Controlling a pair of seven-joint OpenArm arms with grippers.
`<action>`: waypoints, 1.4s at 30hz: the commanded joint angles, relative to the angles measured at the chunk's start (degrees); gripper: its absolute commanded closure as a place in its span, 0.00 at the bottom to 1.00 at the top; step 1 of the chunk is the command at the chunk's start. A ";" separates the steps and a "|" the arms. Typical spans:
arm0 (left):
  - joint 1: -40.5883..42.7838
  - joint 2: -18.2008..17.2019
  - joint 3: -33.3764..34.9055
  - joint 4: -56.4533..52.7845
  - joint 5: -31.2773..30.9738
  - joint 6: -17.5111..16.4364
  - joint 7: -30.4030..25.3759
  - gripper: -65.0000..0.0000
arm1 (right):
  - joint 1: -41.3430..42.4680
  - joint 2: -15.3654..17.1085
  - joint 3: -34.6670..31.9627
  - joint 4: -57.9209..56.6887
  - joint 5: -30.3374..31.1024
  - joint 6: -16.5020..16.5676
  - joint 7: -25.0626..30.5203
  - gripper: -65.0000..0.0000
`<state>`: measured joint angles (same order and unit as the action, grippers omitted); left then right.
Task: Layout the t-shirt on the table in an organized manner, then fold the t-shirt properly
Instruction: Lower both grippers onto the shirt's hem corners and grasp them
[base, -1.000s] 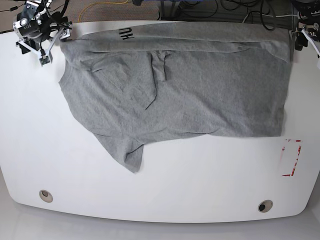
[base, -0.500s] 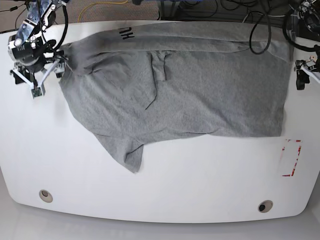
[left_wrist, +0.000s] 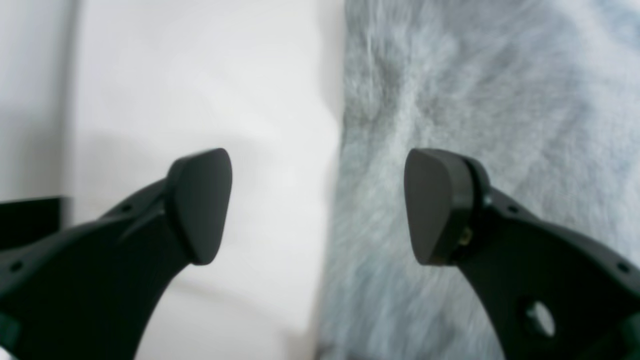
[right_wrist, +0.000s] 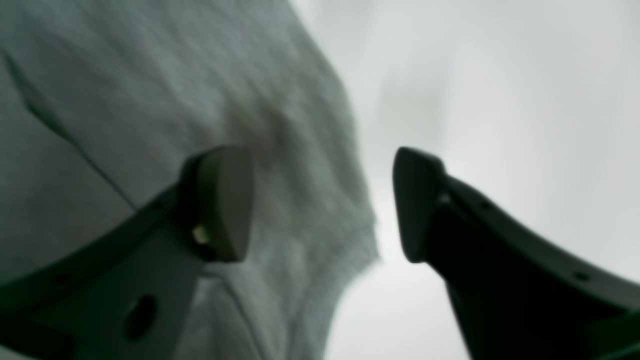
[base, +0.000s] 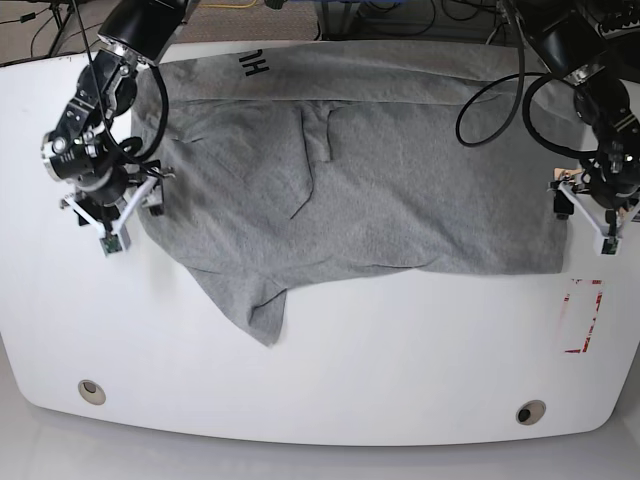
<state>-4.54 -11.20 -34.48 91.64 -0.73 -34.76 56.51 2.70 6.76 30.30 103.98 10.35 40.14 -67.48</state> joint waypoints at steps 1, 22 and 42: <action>-2.72 0.17 0.68 -3.33 2.53 0.17 -4.51 0.21 | 2.36 0.49 -0.02 -3.46 0.16 -0.14 3.62 0.53; -10.81 -1.15 4.55 -31.55 5.08 0.26 -16.12 0.21 | 5.61 2.33 -5.38 -29.57 -3.45 -0.14 22.52 0.83; -18.81 -3.00 7.97 -39.64 5.08 6.50 -21.48 0.21 | 17.21 8.49 -5.38 -49.61 -9.69 -0.14 35.00 0.83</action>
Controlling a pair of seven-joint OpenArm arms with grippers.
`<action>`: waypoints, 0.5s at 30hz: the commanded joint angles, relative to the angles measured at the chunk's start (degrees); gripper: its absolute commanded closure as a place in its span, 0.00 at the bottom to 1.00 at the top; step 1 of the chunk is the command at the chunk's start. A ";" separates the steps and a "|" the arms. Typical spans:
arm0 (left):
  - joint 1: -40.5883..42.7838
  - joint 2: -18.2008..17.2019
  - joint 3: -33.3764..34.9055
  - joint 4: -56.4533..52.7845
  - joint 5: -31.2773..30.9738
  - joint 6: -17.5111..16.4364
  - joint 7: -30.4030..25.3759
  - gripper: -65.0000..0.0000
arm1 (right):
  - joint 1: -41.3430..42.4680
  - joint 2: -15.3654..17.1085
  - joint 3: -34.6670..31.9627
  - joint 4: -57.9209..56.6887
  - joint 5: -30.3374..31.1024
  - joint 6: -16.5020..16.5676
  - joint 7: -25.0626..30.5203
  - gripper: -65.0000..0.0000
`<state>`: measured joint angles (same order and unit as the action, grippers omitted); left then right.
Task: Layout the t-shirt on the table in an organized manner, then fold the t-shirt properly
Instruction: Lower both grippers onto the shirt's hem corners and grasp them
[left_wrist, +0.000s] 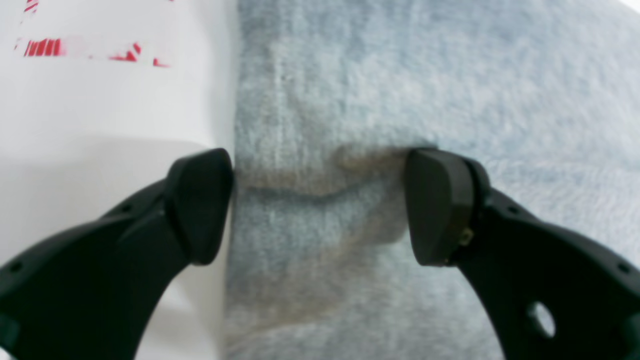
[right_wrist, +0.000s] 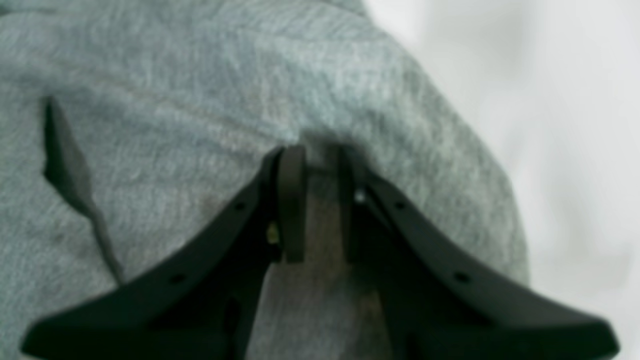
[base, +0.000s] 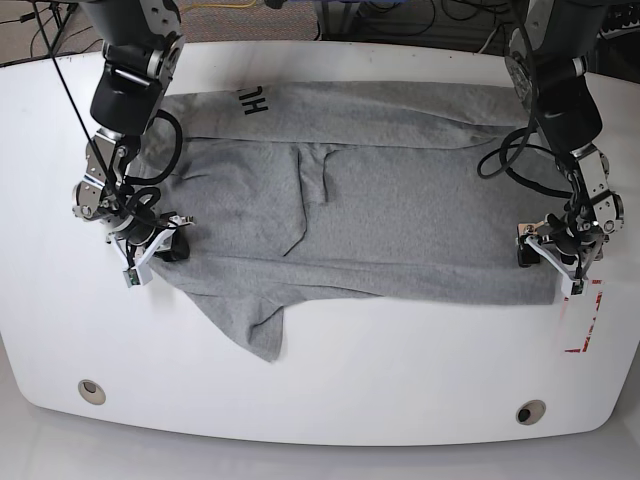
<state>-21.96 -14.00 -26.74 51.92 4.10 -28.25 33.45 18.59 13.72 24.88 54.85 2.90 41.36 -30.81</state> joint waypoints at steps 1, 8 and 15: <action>-1.74 -0.20 0.24 0.08 0.25 -0.01 1.58 0.21 | 1.76 1.71 0.04 -0.56 -2.24 -1.36 -1.68 0.83; -4.55 -0.20 0.24 0.08 -0.01 -0.01 1.67 0.21 | 3.26 1.80 -0.05 2.34 -2.24 -1.36 -2.03 0.81; -5.52 -0.20 0.24 0.25 -0.10 -3.35 1.67 0.21 | 1.59 0.04 -0.05 9.90 -1.80 -1.36 -6.42 0.48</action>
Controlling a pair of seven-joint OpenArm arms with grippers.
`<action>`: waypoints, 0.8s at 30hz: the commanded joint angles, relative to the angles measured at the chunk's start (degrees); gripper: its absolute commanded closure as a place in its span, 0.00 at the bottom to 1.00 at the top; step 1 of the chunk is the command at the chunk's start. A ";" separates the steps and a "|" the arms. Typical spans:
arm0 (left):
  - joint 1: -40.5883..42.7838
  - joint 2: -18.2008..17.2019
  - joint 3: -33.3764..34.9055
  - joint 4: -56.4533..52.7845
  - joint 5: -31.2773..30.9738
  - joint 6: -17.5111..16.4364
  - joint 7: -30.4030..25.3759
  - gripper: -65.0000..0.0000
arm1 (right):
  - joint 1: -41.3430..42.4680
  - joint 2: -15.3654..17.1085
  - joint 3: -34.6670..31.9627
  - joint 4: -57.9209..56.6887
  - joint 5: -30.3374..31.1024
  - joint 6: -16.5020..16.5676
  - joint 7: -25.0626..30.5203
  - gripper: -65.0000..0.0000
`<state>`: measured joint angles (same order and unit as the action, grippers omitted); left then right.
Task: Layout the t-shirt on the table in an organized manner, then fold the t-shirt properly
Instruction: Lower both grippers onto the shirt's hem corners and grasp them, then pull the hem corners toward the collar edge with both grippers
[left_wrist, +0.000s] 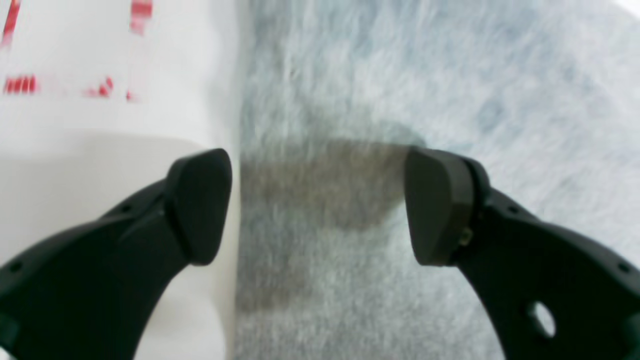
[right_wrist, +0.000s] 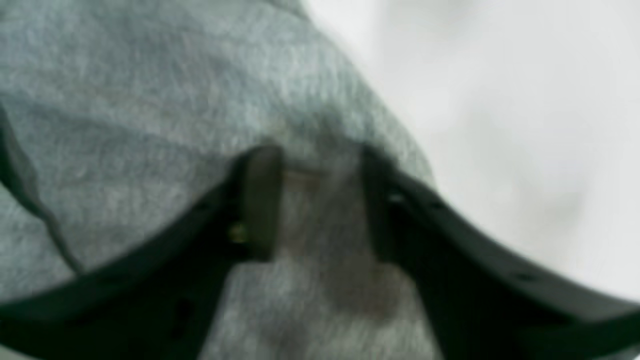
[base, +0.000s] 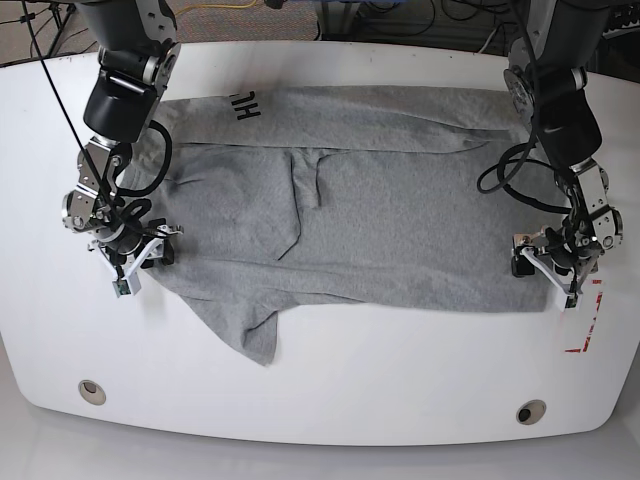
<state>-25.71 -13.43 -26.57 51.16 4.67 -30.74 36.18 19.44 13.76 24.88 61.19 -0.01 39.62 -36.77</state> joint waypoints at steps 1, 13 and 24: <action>-1.76 -0.77 0.06 1.02 -0.67 -1.39 -1.06 0.21 | 0.12 -0.18 -0.05 5.58 1.11 0.38 -1.60 0.43; 1.49 -0.50 -0.38 14.38 -1.11 -9.26 9.40 0.21 | -12.01 -3.43 0.13 32.13 1.29 0.38 -13.91 0.32; 14.07 -0.59 -0.38 38.03 -11.30 -9.26 19.51 0.21 | -24.50 -6.07 0.48 46.20 1.29 0.38 -19.89 0.32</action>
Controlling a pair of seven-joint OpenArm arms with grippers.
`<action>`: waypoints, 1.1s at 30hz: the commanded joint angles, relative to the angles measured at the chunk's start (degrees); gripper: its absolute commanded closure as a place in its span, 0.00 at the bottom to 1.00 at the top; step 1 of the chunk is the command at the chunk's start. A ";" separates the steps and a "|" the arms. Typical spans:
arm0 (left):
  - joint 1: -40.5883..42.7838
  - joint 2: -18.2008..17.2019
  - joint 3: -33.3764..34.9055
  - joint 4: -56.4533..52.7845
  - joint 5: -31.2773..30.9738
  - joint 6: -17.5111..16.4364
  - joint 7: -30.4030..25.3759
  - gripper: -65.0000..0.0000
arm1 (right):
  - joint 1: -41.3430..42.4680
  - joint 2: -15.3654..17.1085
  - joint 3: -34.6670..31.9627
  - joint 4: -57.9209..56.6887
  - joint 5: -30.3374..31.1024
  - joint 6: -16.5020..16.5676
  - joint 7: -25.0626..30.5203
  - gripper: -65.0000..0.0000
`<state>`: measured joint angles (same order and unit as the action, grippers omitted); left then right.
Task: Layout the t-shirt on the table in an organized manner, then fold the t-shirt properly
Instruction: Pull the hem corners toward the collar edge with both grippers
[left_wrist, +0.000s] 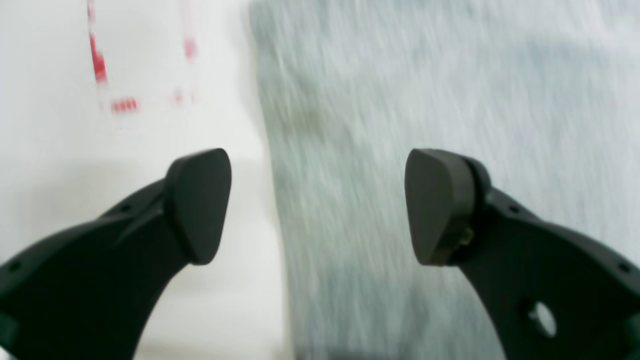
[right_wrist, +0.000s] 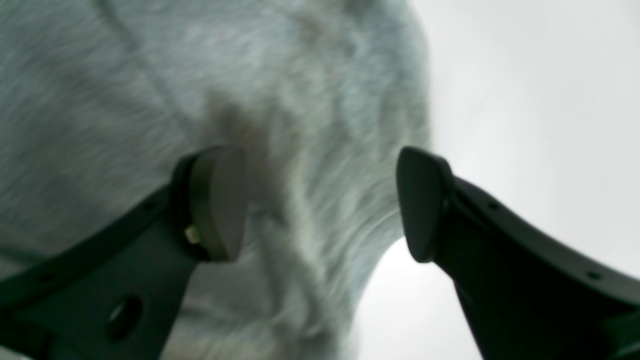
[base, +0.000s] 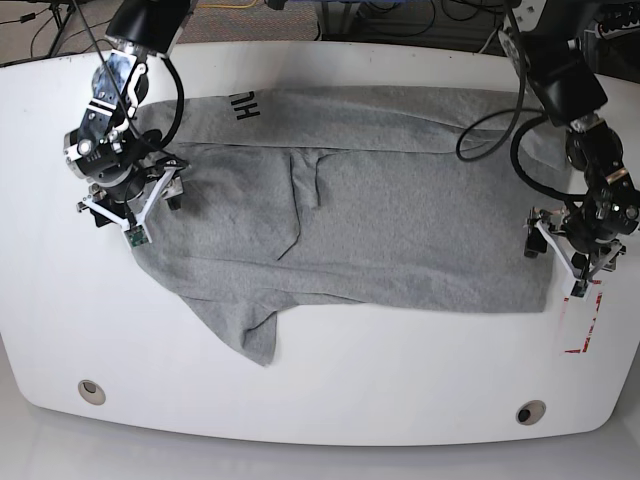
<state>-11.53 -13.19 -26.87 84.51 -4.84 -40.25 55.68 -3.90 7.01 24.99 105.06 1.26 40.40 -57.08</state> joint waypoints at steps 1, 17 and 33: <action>1.02 -0.83 -0.16 6.61 -2.24 0.25 0.89 0.21 | -2.30 0.69 0.37 3.03 0.02 -0.40 0.33 0.32; 17.20 -0.83 -5.43 19.71 -5.31 0.25 4.76 0.21 | -10.56 -2.92 7.84 4.79 0.81 -0.40 0.60 0.37; 28.72 -0.74 -11.50 20.06 -5.49 0.25 4.76 0.21 | -15.04 -2.57 9.07 4.44 3.27 -0.40 0.60 0.61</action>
<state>16.99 -12.69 -36.62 103.26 -10.81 -40.34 60.73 -19.09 3.77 33.76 108.31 4.29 40.10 -57.30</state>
